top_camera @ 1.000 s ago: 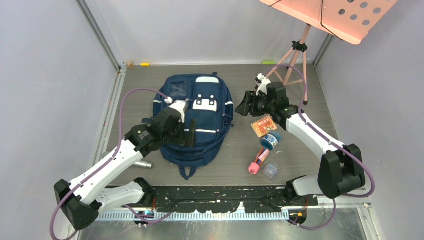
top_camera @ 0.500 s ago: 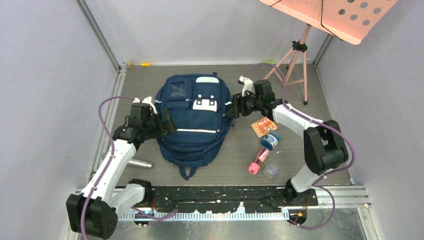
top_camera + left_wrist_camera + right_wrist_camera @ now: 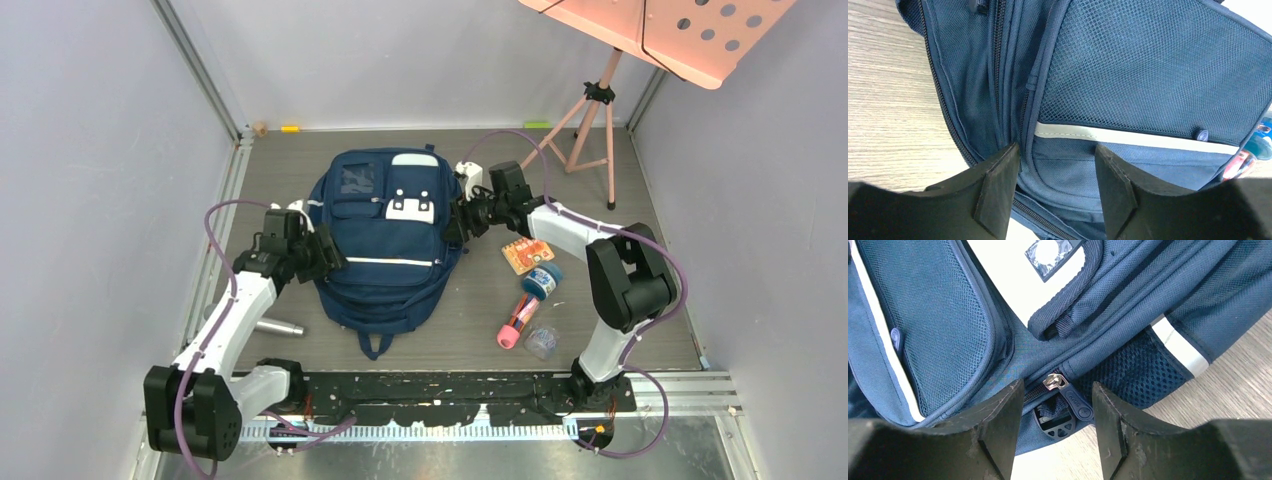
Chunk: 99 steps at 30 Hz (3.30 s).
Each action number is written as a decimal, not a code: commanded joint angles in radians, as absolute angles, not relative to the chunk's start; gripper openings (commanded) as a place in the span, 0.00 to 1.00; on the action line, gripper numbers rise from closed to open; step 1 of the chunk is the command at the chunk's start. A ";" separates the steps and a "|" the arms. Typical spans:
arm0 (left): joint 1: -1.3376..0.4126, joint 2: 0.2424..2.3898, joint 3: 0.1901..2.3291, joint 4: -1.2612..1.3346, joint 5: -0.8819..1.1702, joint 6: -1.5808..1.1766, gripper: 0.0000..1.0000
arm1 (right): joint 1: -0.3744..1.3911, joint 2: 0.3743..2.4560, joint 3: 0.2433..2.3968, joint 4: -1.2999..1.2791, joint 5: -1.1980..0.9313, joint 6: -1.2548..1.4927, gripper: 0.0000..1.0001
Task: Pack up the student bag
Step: Unzip the student bag at the center of the board.
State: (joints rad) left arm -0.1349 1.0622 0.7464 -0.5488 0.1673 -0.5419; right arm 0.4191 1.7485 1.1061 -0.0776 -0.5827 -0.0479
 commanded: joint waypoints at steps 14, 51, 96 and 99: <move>-0.115 1.074 0.741 -0.480 0.188 -0.532 0.10 | 0.426 1.788 1.151 -0.121 -0.568 -0.102 0.17; -0.099 0.855 0.668 -0.452 0.084 -0.667 0.00 | 0.666 1.434 0.830 -0.197 -0.359 0.228 0.01; -0.464 0.898 0.901 -0.687 0.169 -0.053 0.65 | 0.887 1.293 0.817 -0.138 -0.065 0.474 0.01; -0.518 0.881 0.919 -0.730 0.022 0.033 0.65 | 0.854 1.271 0.785 -0.111 -0.085 0.494 0.01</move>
State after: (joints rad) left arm -0.4404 0.9009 0.8551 -0.6884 0.0494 -0.1154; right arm 0.8841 1.3334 0.7998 -0.2607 -0.0547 0.4416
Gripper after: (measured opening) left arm 0.656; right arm 0.051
